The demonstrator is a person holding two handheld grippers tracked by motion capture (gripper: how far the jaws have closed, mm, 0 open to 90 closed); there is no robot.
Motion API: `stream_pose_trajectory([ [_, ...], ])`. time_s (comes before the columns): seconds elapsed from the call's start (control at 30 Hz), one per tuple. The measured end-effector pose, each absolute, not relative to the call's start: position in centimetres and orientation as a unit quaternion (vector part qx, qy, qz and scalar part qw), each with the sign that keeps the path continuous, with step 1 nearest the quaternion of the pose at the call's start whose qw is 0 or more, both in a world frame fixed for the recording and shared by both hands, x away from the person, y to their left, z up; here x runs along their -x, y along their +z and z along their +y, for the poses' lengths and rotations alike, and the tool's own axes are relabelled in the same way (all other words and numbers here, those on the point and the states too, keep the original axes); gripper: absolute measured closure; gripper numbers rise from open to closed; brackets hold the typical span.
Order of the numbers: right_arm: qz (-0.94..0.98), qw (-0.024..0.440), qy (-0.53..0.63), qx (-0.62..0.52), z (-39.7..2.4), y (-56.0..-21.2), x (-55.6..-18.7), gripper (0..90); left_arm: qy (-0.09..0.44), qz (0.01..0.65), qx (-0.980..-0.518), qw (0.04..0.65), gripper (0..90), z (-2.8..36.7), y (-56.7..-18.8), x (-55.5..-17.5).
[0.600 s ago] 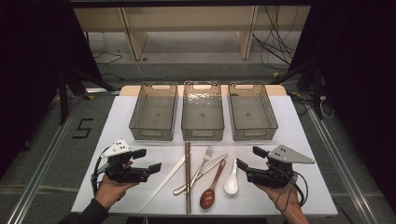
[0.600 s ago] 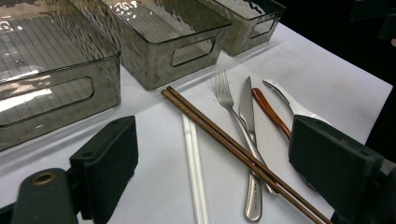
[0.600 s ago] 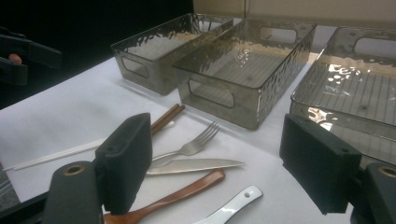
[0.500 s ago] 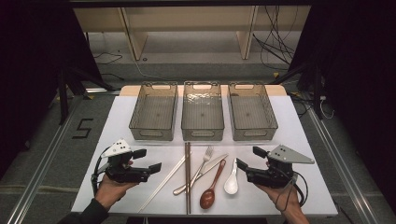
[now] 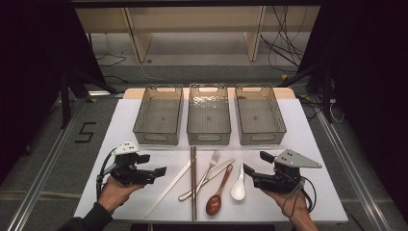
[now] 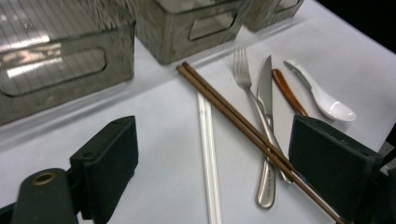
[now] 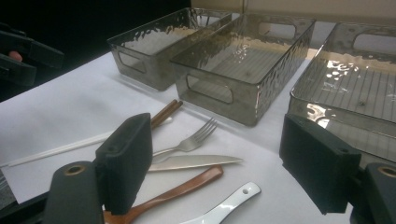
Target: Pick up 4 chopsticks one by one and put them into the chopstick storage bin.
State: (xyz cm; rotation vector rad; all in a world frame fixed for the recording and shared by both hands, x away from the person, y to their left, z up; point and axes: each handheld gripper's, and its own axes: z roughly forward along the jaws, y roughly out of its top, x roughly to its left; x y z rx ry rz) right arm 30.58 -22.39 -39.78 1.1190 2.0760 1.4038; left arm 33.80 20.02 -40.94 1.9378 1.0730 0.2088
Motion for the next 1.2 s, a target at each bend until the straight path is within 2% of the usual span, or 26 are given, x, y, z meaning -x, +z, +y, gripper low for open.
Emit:
stream_pose_trajectory([
  [0.17, 0.743, 0.197, 0.498, -0.401, -22.4, -39.8, -30.6, 26.6, 0.081, 0.443, -0.81, 0.376, 15.8, 19.0, -40.9, -34.7],
  [0.33, 0.745, 0.197, 0.494, -0.403, -22.4, -39.9, -30.7, 26.7, 0.081, 0.426, -0.841, 0.323, 16.3, 17.5, -41.2, -35.6],
  [0.57, 0.751, 0.195, 0.49, -0.399, -22.2, -39.9, -30.7, 26.7, 0.08, 0.421, -0.854, 0.296, 17.0, 16.7, -41.3, -36.5],
  [0.9, 0.753, 0.192, 0.489, -0.395, -22.1, -39.9, -30.7, 26.7, 0.062, 0.414, -0.881, 0.222, 17.9, 15.6, -43.0, -37.6],
  [1.2, 0.756, 0.188, 0.487, -0.395, -22.0, -40.0, -30.7, 26.9, 0.036, 0.402, -0.895, 0.19, 27.5, 15.2, -44.0, -37.8],
])
